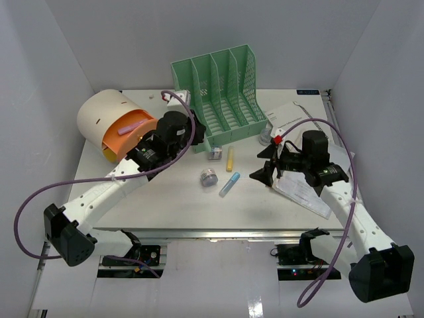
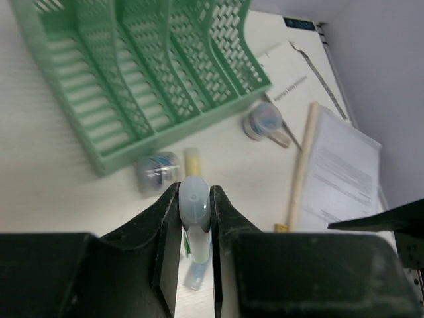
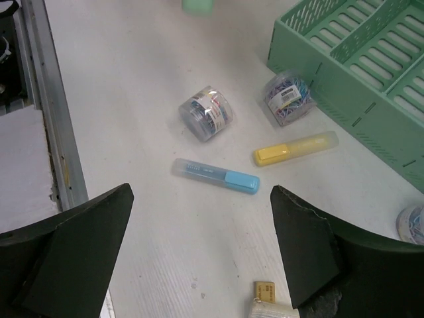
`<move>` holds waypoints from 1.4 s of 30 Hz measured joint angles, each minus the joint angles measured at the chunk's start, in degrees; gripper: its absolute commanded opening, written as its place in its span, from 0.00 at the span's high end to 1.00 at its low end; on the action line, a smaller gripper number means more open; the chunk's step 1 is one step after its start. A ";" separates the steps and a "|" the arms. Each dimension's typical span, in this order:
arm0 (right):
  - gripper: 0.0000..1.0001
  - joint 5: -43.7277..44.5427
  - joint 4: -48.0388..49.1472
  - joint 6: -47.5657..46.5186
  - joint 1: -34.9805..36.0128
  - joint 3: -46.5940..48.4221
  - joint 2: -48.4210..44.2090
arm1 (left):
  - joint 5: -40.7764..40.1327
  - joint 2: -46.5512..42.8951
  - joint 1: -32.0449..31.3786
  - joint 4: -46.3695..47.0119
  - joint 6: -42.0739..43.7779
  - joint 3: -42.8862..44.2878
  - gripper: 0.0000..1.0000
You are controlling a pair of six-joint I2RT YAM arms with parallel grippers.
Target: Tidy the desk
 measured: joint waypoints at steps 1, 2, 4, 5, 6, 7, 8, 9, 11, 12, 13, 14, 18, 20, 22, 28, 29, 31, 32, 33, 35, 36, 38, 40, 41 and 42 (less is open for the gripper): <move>0.09 -1.28 0.36 -0.34 -1.05 -1.22 -0.34 | -2.51 -0.42 0.16 -3.11 2.71 2.46 0.99; 0.09 -2.50 0.43 -0.60 -2.24 -2.27 -0.37 | -5.11 -0.79 0.35 -5.57 4.93 4.68 0.99; 0.09 -4.62 0.30 -0.99 -4.43 -3.90 -0.29 | -12.50 -0.98 0.56 -11.47 10.10 9.28 0.99; 0.09 -5.49 0.23 -1.10 -5.21 -4.32 -0.29 | -16.58 -0.88 0.61 -14.05 13.09 11.47 0.99; 0.09 -6.16 0.23 -1.18 -5.79 -4.47 -0.29 | -20.57 -0.85 0.79 -15.93 15.87 13.13 0.99; 0.09 -6.79 0.25 -1.25 -6.32 -4.55 -0.28 | -24.53 -0.82 0.99 -17.65 18.59 14.66 0.99; 0.09 -7.34 0.35 -1.32 -6.63 -4.57 -0.27 | -28.05 -0.83 1.55 -18.97 21.40 15.73 0.99; 0.09 -7.91 0.40 -1.35 -6.75 -4.57 -0.25 | -30.77 -0.84 2.38 -19.74 24.08 16.22 1.00; 0.09 -8.96 0.43 -1.38 -6.87 -4.57 -0.01 | -35.14 -0.84 4.80 -20.47 29.57 16.52 1.00; 0.09 -9.50 0.44 -1.39 -6.87 -4.57 0.25 | -36.50 -0.80 6.16 -20.24 32.12 16.32 1.00; 0.09 -9.85 0.44 -1.39 -6.91 -4.59 0.57 | -37.63 -0.76 7.89 -19.92 34.80 16.14 1.00; 0.09 -10.11 0.43 -1.39 -6.97 -4.61 0.86 | -38.40 -0.73 9.39 -19.23 37.11 15.87 1.00; 0.09 -10.97 0.43 -1.39 -7.28 -4.62 1.36 | -40.04 -0.69 14.16 -14.76 45.81 13.69 0.98; 0.09 -11.30 0.43 -1.39 -7.37 -4.62 1.37 | -39.86 -0.52 15.67 -12.20 49.74 11.80 0.98; 0.09 -11.63 0.42 -1.39 -7.56 -4.62 1.37 | -39.08 0.18 16.95 -10.81 52.21 10.33 0.95; 0.09 -12.54 0.41 -1.39 -8.31 -4.62 1.37 | -36.23 3.85 19.26 -9.69 54.43 7.66 0.41; 0.09 -12.69 0.41 -1.39 -8.38 -4.62 1.37 | -35.79 4.42 19.42 -9.62 54.42 7.66 0.34; 0.09 -12.88 0.41 -1.39 -8.49 -4.63 1.37 | -34.90 5.02 19.57 -9.57 54.50 7.66 0.18; 0.09 -12.97 0.41 -1.39 -8.54 -4.64 1.37 | -34.46 5.15 19.60 -9.65 54.38 7.71 0.12; 0.09 -13.07 0.41 -1.39 -8.60 -4.64 1.37 | -34.04 5.20 19.61 -9.79 54.17 7.81 0.09; 0.09 -13.22 0.43 -1.39 -8.71 -4.64 1.37 | -33.17 5.31 19.64 -10.48 53.23 8.53 0.08; 0.09 -13.26 0.42 -1.39 -8.71 -4.64 1.37 | -32.62 5.38 19.64 -11.12 52.59 9.21 0.08; 0.09 -13.31 0.41 -1.51 -8.71 -4.64 1.37 | -30.51 5.49 19.66 -13.08 51.02 11.29 0.08; 0.09 -13.42 0.40 -1.70 -8.72 -4.64 1.37 | -26.88 5.49 19.71 -15.92 48.50 14.33 0.07; 0.09 -13.44 0.38 -1.84 -8.74 -4.64 1.39 | -24.15 5.30 19.73 -17.24 46.94 15.91 0.07; 0.09 -13.43 0.37 -2.01 -8.75 -4.64 1.46 | -20.83 4.96 19.76 -18.42 45.13 17.42 0.07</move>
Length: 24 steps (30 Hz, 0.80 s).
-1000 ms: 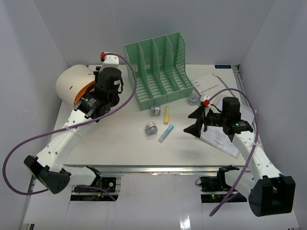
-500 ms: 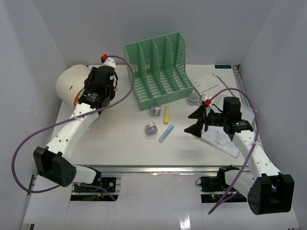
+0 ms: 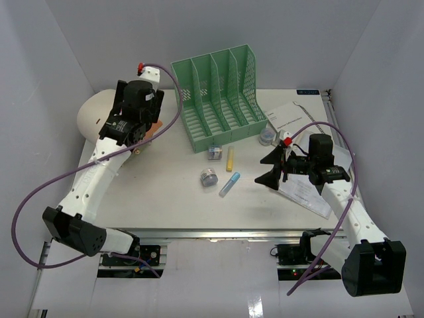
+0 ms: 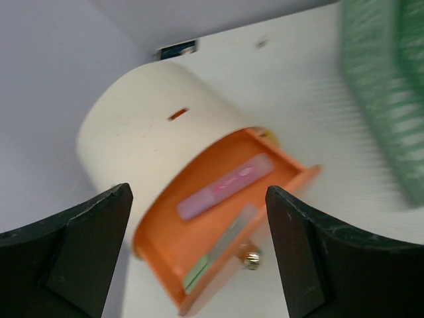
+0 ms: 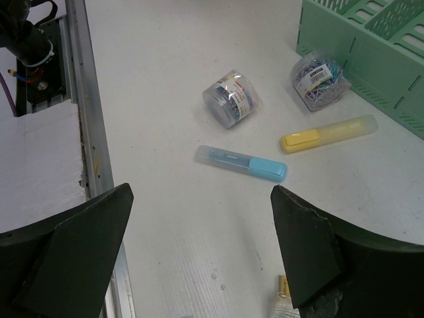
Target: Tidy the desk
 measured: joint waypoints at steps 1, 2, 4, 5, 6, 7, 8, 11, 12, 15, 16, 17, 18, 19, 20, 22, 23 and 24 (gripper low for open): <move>0.09 0.02 -0.02 -0.20 0.00 0.00 0.16 | 4.42 -0.75 0.09 -0.50 -1.98 0.82 0.08; 0.08 0.06 -0.07 -0.40 0.00 0.00 0.40 | 10.41 -2.02 0.16 -0.61 -4.08 0.93 0.09; 0.08 0.50 -0.21 -0.72 0.00 0.00 1.07 | 22.20 -4.82 0.18 -0.73 -7.64 0.27 0.17; 0.08 0.89 -0.29 -0.83 0.00 0.00 1.41 | 28.99 -6.26 0.18 -0.12 -10.06 -0.51 0.20; 0.08 1.43 -0.39 -0.89 0.00 0.00 1.70 | 34.14 -7.10 0.14 0.49 -12.29 -1.60 0.23; 0.07 1.97 -0.49 -0.94 0.00 0.00 1.99 | 39.30 -7.95 0.10 1.10 -14.52 -2.69 0.25; 0.07 2.64 -0.56 -0.97 0.00 0.00 2.23 | 44.11 -8.46 -0.25 2.40 -17.12 -4.27 0.26; 0.04 5.50 -0.56 -0.77 0.00 0.00 2.73 | 53.29 -7.32 -3.68 9.17 -25.57 -11.92 0.26; 0.04 6.68 -0.55 -0.57 0.00 0.00 2.93 | 54.63 -5.64 -5.69 11.13 -27.75 -14.53 0.26; 0.02 11.23 -0.10 0.72 0.02 0.00 3.61 | 56.27 2.33 -12.32 15.49 -33.97 -19.50 0.29; 0.08 13.38 0.23 1.43 0.00 0.00 4.01 | 55.75 6.21 -14.49 16.71 -35.72 -19.59 0.32; 0.11 15.57 0.46 2.07 0.00 0.00 4.37 | 55.12 9.83 -16.18 18.04 -37.08 -19.38 0.36; 0.12 17.40 0.65 2.67 -0.02 0.00 4.80 | 54.36 13.58 -17.83 18.94 -38.36 -18.89 0.40; 0.14 19.03 0.83 3.19 -0.07 0.00 5.17 | 53.47 16.77 -19.24 19.47 -39.57 -18.18 0.44; 0.14 20.54 0.99 3.66 -0.16 0.00 5.50 | 52.51 19.62 -20.50 19.78 -40.72 -17.35 0.46; 0.14 22.94 1.17 4.49 -0.41 0.00 5.82 | 48.75 24.86 -22.40 18.81 -42.91 -13.65 0.47; 0.14 23.83 1.24 4.79 -0.57 0.00 5.86 | 46.56 27.24 -23.10 18.33 -43.78 -11.20 0.48; 0.13 24.47 1.35 5.07 -0.81 0.00 5.86 | 44.34 28.92 -23.52 18.09 -44.37 -8.93 0.48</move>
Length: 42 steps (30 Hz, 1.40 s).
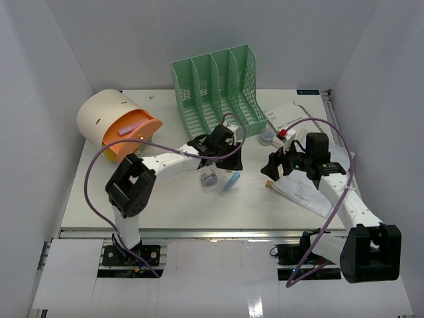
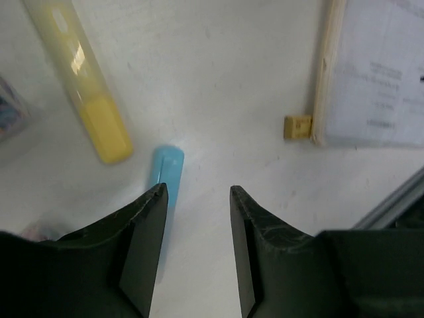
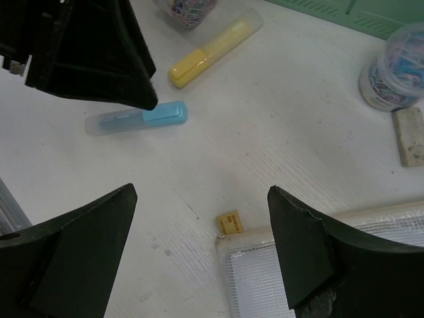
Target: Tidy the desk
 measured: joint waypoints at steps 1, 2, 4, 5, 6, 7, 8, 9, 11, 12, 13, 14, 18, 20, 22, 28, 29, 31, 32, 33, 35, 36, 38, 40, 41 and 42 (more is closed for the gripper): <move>0.13 0.60 0.09 0.26 -0.24 0.00 0.00 | -2.29 1.61 -0.44 -0.33 -0.52 2.28 0.48; 0.13 1.04 0.09 0.41 -0.50 0.00 0.00 | -4.86 2.93 -0.95 -1.02 -0.74 4.57 0.48; 0.12 1.71 0.14 0.66 -0.96 0.00 -0.02 | -9.94 5.60 -1.69 -2.62 -0.86 9.42 0.48; 0.12 1.86 0.14 0.81 -1.10 0.00 -0.02 | -12.42 7.40 -2.02 -4.41 -0.82 12.65 0.48; 0.12 1.92 0.15 0.98 -1.25 0.00 -0.08 | -14.67 9.62 -2.36 -5.55 -0.71 16.15 0.48; 0.11 1.99 0.16 1.17 -1.37 0.00 -0.12 | -16.74 11.67 -2.69 -6.59 -0.60 19.21 0.48; 0.11 2.07 0.17 1.37 -1.46 0.00 -0.16 | -18.60 13.49 -3.01 -7.56 -0.50 21.74 0.48; 0.11 2.12 0.18 1.52 -1.55 0.01 -0.17 | -20.32 15.05 -3.32 -8.67 -0.35 23.76 0.48; 0.11 2.11 0.18 1.68 -1.76 0.02 -0.18 | -23.39 17.48 -3.81 -11.16 0.11 26.17 0.48; 0.11 2.12 0.18 1.71 -1.80 0.02 -0.19 | -24.44 18.41 -3.96 -12.10 0.30 26.79 0.48; 0.11 2.13 0.18 1.74 -1.84 0.02 -0.20 | -25.47 19.29 -4.11 -13.08 0.52 27.32 0.48; 0.10 2.11 0.18 1.75 -1.85 0.00 -0.22 | -26.45 20.03 -4.26 -14.16 0.78 27.65 0.48; 0.10 2.11 0.18 1.85 -1.98 0.02 -0.22 | -29.96 22.09 -4.43 -17.25 1.66 28.19 0.49; 0.10 2.11 0.18 1.89 -2.14 0.02 -0.22 | -31.14 22.41 -4.44 -18.59 1.99 28.20 0.49; 0.10 2.11 0.20 1.91 -2.21 0.02 -0.22 | -31.89 22.44 -4.44 -19.30 2.33 28.36 0.49; 0.10 2.09 0.18 1.91 -2.74 0.02 -0.22 | -32.78 23.43 -4.38 -20.10 2.75 28.72 0.51; 0.10 2.09 0.18 1.91 -2.86 0.02 -0.22 | -32.76 23.79 -4.38 -20.21 2.79 28.72 0.51; 0.09 2.07 0.18 1.91 -3.08 0.02 -0.22 | -32.66 24.31 -4.38 -20.30 2.89 28.88 0.51; 0.09 2.07 0.18 1.91 -3.20 0.02 -0.22 | -32.60 24.52 -4.38 -20.32 2.95 28.99 0.51; 0.09 2.06 0.18 1.92 -3.29 0.02 -0.22 | -32.55 24.69 -4.38 -20.43 3.06 29.18 0.50; 0.09 2.02 0.18 1.93 -3.51 0.02 -0.22 | -32.37 24.94 -4.38 -20.66 3.33 29.61 0.51; 0.10 1.97 0.18 1.93 -3.62 0.02 -0.22 | -32.25 24.99 -4.38 -20.74 3.41 29.73 0.52; 0.09 1.87 0.18 1.93 -3.79 0.02 -0.22 | -31.86 24.99 -4.38 -20.86 3.42 29.76 0.59; 0.09 1.82 0.18 1.93 -3.96 0.02 -0.22 | -31.38 24.99 -4.36 -20.87 3.44 29.79 0.68; 0.09 1.73 0.18 1.95 -4.09 0.02 -0.22 | -31.01 24.99 -4.36 -20.89 3.60 29.79 0.73; 0.09 1.70 0.18 1.95 -4.14 0.02 -0.22 | -30.90 24.99 -4.37 -20.90 3.60 29.79 0.77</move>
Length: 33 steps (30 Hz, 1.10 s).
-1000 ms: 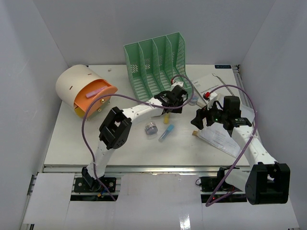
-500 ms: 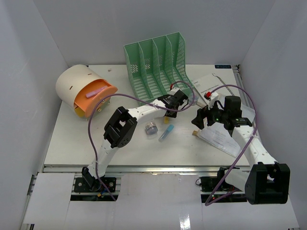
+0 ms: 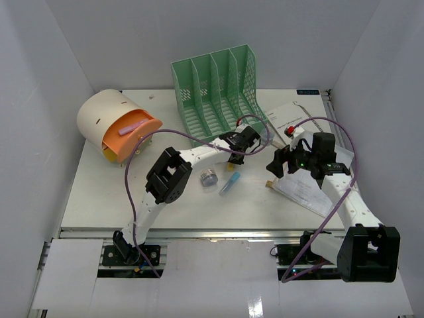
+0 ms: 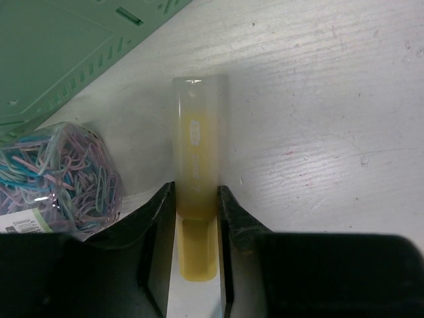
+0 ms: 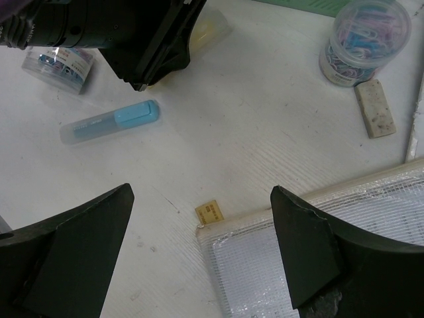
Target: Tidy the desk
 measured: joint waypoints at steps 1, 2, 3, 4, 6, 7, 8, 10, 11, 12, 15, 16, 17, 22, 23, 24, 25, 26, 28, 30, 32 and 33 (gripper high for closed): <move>0.09 -0.03 0.00 0.00 -0.05 0.00 0.00 | 0.10 0.00 -0.01 -0.01 0.00 0.00 0.80; 0.09 -0.09 0.00 0.00 -0.16 0.00 0.00 | 0.40 0.00 -0.01 0.05 0.23 0.00 0.83; 0.09 -0.11 0.01 0.00 -0.23 0.00 0.00 | 0.83 -0.03 0.02 0.18 0.49 0.00 0.86; 0.09 -0.11 0.02 0.00 -0.31 0.00 0.00 | 1.28 -0.07 0.05 0.32 0.76 0.00 0.88; 0.09 -0.19 0.01 0.01 -0.52 0.00 0.00 | 2.65 -0.67 0.01 1.11 2.18 -0.64 0.90; 0.09 -0.24 0.00 0.02 -0.64 0.00 0.00 | 3.37 -1.16 -0.06 1.65 3.18 -1.16 0.91; 0.09 -0.29 0.00 0.02 -0.72 0.00 -0.02 | 3.65 -2.01 -0.25 2.27 4.57 -2.01 0.93; 0.09 -0.34 0.00 0.02 -0.91 0.00 -0.08 | 3.97 -4.70 -0.77 3.11 8.23 -3.93 0.94; 0.09 -0.42 0.00 0.03 -1.02 0.00 -0.17 | 3.94 -6.57 -1.12 3.52 10.69 -5.00 0.94; 0.09 -0.52 0.00 0.05 -1.12 0.00 -0.30 | 3.66 -9.10 -1.45 3.73 13.00 -6.34 0.95; 0.09 -0.85 0.00 0.12 -1.33 0.00 -0.77 | 0.36 -18.79 -2.32 4.51 20.15 -10.91 0.96; 0.09 -1.04 0.00 0.14 -1.35 0.00 -0.85 | -2.07 -22.76 -2.61 4.27 22.45 -12.66 0.96; 0.09 -1.22 0.00 0.16 -1.37 0.00 -0.93 | -4.68 -26.78 -2.84 4.35 24.84 -14.65 0.96; 0.09 -1.77 0.00 0.17 -1.43 0.00 -1.05 | -20.90 -44.50 -0.04 6.80 37.30 -26.89 0.98; 0.09 -1.81 0.00 0.17 -1.43 0.00 -1.05 | -22.82 -46.45 1.77 6.67 39.04 -28.10 0.98; 0.09 -1.88 0.00 0.17 -1.43 0.00 -1.05 | -24.22 -47.89 4.29 6.58 40.58 -28.75 0.98; 0.09 -1.95 0.00 0.17 -1.43 0.00 -1.05 | -25.29 -49.03 7.22 6.60 42.00 -29.08 0.98; 0.09 -2.02 -0.02 0.18 -1.43 0.00 -1.07 | -26.02 -49.90 10.37 6.94 43.30 -29.14 0.98; 0.09 -2.16 0.00 0.19 -1.44 0.00 -1.05 | -27.69 -51.37 14.82 7.97 45.59 -29.16 0.97; 0.09 -2.25 0.00 0.18 -1.45 0.00 -1.05 | -29.37 -52.88 18.76 9.06 47.87 -29.18 0.97; 0.09 -2.36 0.00 0.19 -1.45 0.00 -1.05 | -29.68 -54.50 19.89 10.57 50.53 -29.27 0.96; 0.09 -2.42 0.00 0.18 -1.45 0.00 -1.05 | -29.74 -55.21 20.08 11.40 51.75 -29.30 0.95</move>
